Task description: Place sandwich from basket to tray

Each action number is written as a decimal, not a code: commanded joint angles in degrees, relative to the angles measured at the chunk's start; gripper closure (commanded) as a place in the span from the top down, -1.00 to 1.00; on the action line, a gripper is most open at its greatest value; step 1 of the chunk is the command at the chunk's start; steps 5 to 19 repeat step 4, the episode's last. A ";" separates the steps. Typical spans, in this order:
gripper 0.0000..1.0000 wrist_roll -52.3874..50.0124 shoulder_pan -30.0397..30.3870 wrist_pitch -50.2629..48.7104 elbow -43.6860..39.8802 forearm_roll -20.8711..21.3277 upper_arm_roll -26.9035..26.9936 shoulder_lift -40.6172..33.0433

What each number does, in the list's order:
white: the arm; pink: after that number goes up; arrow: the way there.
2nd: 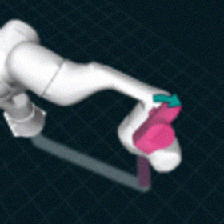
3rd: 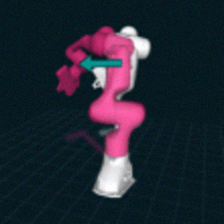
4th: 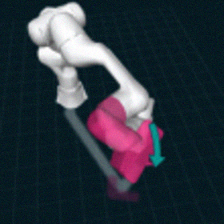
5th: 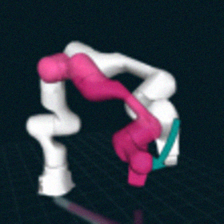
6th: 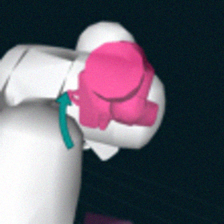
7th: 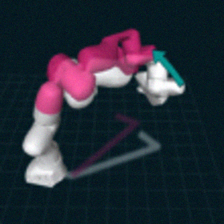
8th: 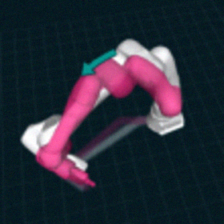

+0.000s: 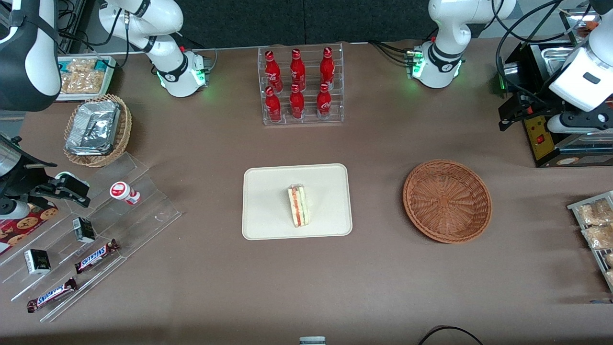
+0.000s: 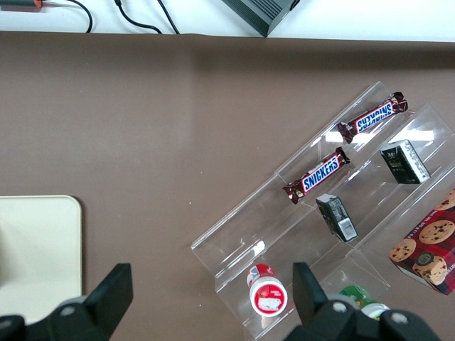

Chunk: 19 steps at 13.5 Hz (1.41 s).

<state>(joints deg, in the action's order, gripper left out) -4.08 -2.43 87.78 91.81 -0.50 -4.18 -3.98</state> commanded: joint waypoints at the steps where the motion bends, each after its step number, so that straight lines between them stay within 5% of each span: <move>1: 1.00 0.65 -0.65 -1.99 -1.81 1.55 0.57 0.73; 19: 1.00 0.65 -0.65 -2.17 -1.99 1.73 0.57 0.82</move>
